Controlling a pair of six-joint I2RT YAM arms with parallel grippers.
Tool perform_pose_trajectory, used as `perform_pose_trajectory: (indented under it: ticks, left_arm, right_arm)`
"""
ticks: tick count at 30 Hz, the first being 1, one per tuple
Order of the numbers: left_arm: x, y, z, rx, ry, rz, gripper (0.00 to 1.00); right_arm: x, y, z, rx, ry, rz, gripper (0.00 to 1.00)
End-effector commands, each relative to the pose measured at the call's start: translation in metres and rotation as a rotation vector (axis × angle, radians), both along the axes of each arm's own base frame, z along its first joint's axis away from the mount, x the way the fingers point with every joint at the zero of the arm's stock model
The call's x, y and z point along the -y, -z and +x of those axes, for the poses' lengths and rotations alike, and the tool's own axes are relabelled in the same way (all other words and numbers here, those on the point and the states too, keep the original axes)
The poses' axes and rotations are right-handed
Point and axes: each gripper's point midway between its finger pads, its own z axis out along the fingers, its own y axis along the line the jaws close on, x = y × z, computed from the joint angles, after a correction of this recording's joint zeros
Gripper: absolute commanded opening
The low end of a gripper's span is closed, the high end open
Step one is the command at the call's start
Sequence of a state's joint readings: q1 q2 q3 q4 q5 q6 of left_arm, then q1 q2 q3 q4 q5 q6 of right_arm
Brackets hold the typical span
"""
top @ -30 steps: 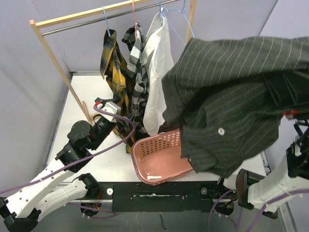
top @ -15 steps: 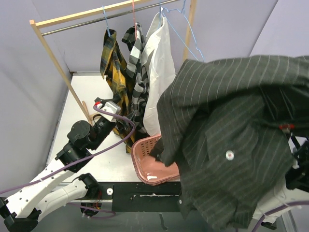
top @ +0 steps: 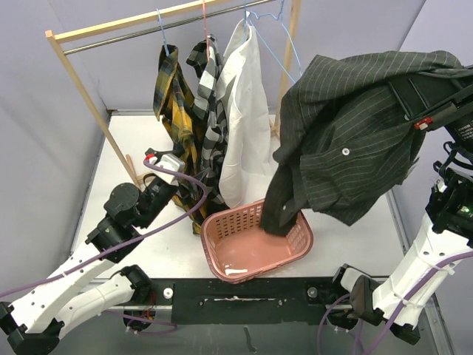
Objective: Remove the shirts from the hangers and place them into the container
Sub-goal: Place the shirt in the bin.
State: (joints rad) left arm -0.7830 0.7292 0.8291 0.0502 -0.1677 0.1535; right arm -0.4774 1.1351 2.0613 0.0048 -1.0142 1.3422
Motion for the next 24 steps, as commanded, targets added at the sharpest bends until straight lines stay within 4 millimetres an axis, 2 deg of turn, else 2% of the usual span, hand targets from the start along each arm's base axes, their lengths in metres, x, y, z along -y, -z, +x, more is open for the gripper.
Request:
perform_pose_trajectory:
  ticks: [1, 6, 11, 16, 24]
  left_arm:
    - [0.001, -0.019, 0.001, 0.032, 0.008, -0.059, 0.77]
    - [0.004, -0.014, 0.004, 0.018, 0.013, -0.051, 0.77]
    - [0.006, -0.011, 0.006, 0.009, 0.013, -0.044, 0.76]
    - [0.008, -0.008, 0.008, 0.000, 0.013, -0.037, 0.76]
    - [0.008, -0.004, 0.011, -0.009, 0.009, -0.030, 0.76]
  right_arm:
    - [-0.006, -0.008, -0.016, 0.087, 0.030, -0.046, 0.00]
    - [0.009, 0.005, 0.006, 0.036, 0.089, -0.050, 0.00]
    - [0.021, 0.038, 0.039, -0.062, 0.066, -0.038, 0.00]
    - [0.007, 0.091, 0.057, -0.165, 0.000, -0.084, 0.01]
    - [-0.012, 0.176, 0.062, -0.316, -0.043, -0.241, 0.03]
